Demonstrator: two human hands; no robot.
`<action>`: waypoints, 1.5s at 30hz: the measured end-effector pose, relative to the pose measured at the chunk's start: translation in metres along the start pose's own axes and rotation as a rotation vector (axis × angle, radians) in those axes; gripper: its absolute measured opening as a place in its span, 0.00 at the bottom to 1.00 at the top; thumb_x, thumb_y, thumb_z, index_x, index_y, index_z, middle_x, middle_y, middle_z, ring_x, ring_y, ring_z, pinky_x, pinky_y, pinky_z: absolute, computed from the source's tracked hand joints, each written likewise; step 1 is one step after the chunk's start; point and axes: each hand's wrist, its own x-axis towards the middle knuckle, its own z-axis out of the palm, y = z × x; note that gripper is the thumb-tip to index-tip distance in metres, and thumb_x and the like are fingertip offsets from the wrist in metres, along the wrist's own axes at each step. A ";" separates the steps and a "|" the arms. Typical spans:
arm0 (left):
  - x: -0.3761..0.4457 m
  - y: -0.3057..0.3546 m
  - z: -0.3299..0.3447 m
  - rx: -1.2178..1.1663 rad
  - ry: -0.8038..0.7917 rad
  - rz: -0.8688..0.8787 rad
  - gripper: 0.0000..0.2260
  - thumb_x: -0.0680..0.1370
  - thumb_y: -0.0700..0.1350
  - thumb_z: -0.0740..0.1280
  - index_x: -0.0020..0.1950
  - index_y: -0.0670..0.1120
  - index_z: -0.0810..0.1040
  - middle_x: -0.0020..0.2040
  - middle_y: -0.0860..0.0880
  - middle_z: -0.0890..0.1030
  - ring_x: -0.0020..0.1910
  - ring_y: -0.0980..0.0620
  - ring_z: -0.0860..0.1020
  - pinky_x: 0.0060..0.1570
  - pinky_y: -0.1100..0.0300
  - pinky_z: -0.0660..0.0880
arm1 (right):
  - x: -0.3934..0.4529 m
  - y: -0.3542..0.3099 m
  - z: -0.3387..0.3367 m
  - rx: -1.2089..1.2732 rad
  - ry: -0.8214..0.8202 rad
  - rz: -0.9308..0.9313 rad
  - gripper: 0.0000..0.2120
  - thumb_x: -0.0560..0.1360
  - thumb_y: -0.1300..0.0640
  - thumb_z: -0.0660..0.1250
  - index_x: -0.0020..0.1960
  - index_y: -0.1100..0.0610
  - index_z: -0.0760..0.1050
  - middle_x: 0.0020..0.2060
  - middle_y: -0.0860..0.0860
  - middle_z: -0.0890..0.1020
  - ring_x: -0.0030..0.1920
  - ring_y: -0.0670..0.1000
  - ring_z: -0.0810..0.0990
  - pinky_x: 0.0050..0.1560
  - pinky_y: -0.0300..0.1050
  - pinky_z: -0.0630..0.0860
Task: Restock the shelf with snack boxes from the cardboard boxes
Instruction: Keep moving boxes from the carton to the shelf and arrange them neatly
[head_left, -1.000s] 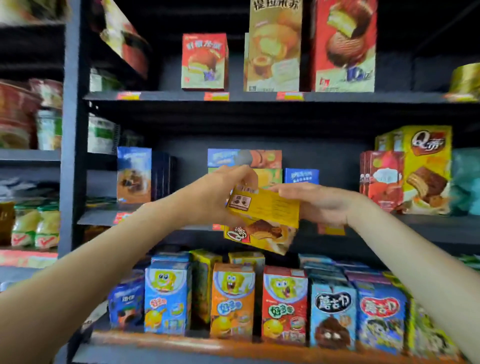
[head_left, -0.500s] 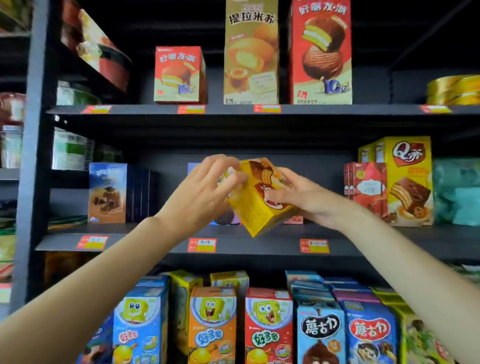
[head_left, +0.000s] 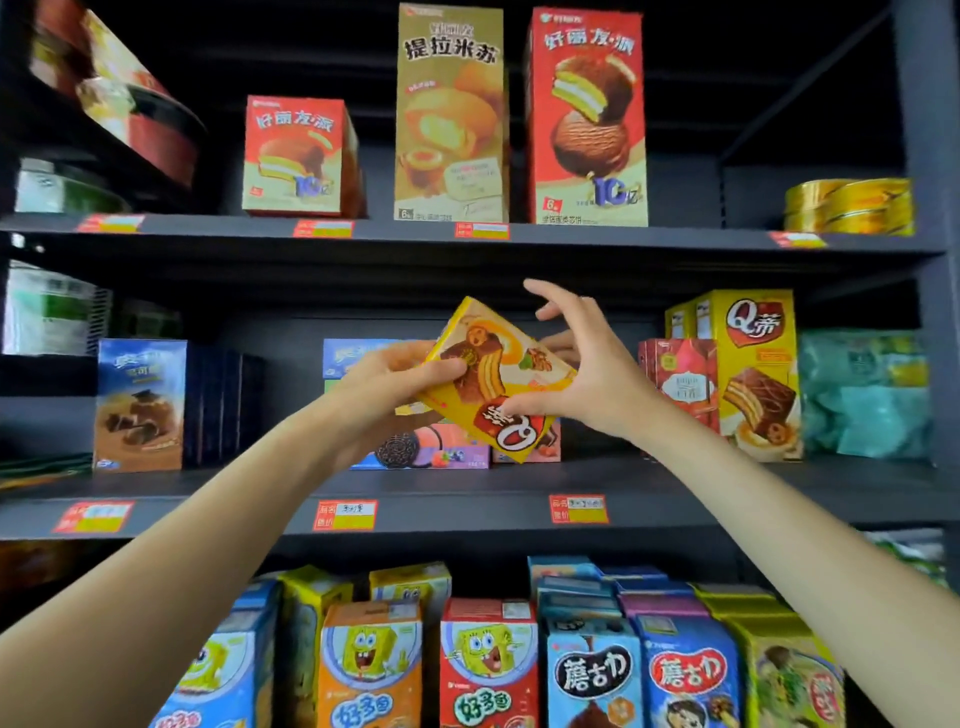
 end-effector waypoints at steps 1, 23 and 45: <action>0.002 0.001 0.002 -0.013 0.001 0.003 0.10 0.73 0.46 0.68 0.53 0.45 0.78 0.43 0.47 0.84 0.42 0.54 0.82 0.47 0.59 0.76 | 0.001 0.000 -0.005 0.024 0.031 0.010 0.45 0.57 0.45 0.78 0.67 0.36 0.56 0.61 0.47 0.65 0.55 0.46 0.75 0.52 0.36 0.75; 0.025 -0.017 0.036 -0.034 -0.011 -0.042 0.34 0.63 0.51 0.78 0.65 0.50 0.69 0.59 0.54 0.77 0.59 0.56 0.75 0.60 0.53 0.72 | 0.004 0.035 -0.055 0.711 0.098 0.463 0.32 0.67 0.61 0.72 0.69 0.49 0.68 0.53 0.56 0.78 0.49 0.50 0.80 0.45 0.42 0.77; 0.026 -0.041 0.047 1.293 0.135 1.083 0.28 0.68 0.53 0.71 0.64 0.48 0.64 0.67 0.48 0.64 0.67 0.47 0.64 0.65 0.55 0.66 | -0.008 0.050 -0.047 0.801 -0.068 0.452 0.32 0.68 0.65 0.71 0.66 0.41 0.67 0.54 0.50 0.81 0.50 0.49 0.83 0.44 0.43 0.80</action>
